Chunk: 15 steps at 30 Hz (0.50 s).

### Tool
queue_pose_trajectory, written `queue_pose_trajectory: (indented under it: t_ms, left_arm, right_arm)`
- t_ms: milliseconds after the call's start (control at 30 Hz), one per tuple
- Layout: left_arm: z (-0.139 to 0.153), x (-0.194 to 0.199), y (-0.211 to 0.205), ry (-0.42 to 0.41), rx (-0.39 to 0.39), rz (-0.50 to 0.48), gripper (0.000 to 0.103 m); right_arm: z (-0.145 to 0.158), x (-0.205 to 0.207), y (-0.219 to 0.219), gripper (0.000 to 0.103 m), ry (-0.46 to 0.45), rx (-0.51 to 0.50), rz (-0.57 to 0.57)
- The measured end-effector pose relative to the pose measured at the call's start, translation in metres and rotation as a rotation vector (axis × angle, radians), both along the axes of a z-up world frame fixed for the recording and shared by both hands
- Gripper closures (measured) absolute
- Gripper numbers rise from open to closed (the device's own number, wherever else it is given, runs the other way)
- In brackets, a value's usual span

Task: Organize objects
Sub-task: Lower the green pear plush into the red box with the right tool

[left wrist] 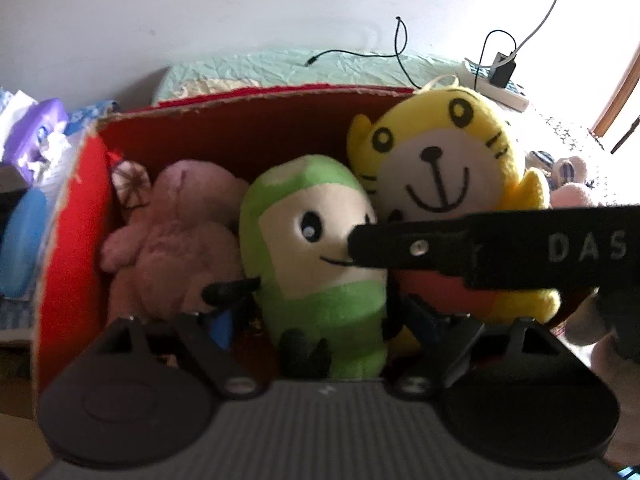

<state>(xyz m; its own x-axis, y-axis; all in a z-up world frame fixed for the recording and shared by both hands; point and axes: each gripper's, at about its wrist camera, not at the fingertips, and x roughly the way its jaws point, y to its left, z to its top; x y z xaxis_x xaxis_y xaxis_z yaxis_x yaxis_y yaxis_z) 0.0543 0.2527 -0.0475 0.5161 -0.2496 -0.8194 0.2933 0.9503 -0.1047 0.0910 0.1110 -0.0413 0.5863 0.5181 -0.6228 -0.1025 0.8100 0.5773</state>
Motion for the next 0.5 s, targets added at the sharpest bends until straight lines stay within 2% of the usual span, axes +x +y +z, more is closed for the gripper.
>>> queue_pose_trajectory:
  t_ms: [67,133,200,500]
  left_arm:
    - [0.0012,-0.0002,0.0006,0.002,0.005,0.003,0.016]
    - [0.0010,-0.0013,-0.0013,0.003,0.022,0.003,0.016]
    - [-0.0004,-0.0007,-0.0038,0.002,0.034,0.004,0.016]
    - [-0.0078,0.0067,0.0050,0.065,-0.024,0.024,0.012]
  right_arm:
    - [-0.0010,-0.0007,-0.0011,0.057,0.003,-0.004,-0.007]
    - [-0.0021,0.0003,0.0015,0.067,0.013,-0.040,-0.015]
    - [-0.0033,-0.0003,0.0014,0.067,0.013,-0.039,-0.019]
    - [-0.0056,-0.0045,0.0042,0.068,-0.017,-0.070,-0.012]
